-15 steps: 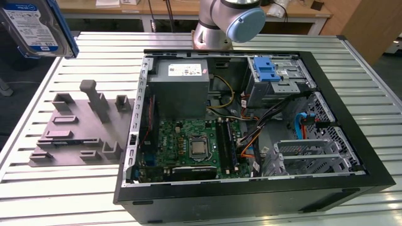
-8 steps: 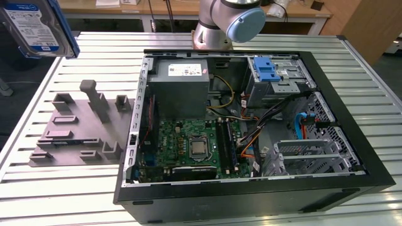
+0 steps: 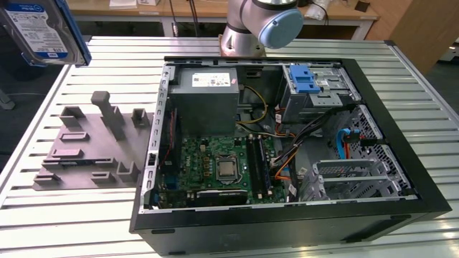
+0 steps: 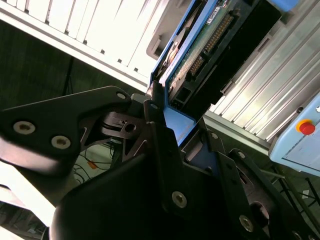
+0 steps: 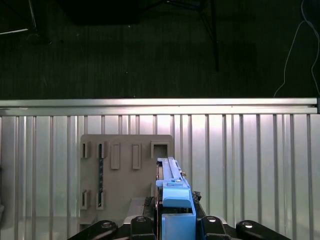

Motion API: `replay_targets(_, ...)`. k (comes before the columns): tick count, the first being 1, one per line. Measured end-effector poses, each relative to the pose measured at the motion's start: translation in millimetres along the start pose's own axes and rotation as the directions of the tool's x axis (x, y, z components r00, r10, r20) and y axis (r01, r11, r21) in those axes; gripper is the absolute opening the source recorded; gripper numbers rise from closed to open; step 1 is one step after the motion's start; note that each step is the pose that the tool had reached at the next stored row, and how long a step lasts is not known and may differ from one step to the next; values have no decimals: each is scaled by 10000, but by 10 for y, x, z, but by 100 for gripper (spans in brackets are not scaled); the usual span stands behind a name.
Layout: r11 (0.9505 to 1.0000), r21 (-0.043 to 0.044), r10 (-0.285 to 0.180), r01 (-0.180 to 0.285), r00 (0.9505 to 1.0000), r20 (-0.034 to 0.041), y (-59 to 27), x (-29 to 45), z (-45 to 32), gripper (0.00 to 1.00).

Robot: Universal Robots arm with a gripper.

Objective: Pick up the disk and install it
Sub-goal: 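Pick up the disk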

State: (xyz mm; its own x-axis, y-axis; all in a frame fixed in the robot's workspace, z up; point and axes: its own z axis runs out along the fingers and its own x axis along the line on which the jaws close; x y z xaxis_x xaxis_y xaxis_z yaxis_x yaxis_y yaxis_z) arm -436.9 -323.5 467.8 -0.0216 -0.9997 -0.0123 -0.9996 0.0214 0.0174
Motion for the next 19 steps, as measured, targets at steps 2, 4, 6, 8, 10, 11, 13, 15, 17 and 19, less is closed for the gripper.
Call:
replay_targets(2,10000,1,0,0,10000,0,0,-1,-2,36)
replay_targets(4,10000,-2,0,0,10000,-2,1,-2,-8,36)
replay_targets(6,10000,0,0,0,10000,-1,0,-3,-19,36)
replay_targets(8,10000,0,0,0,10000,-1,1,-3,-47,36)
replay_targets(10,10000,1,0,0,10000,0,2,-3,-79,36)
replay_targets(11,10000,1,0,0,10000,0,2,-4,-95,36)
replay_targets(13,10000,-1,0,0,10000,-1,2,-4,-118,36)
replay_targets(15,10000,-1,0,0,10000,-1,2,2,-120,36)
replay_targets(17,10000,0,0,0,10000,-1,1,23,-120,36)
replay_targets(19,10000,0,1,-1,10000,0,1,49,-120,36)
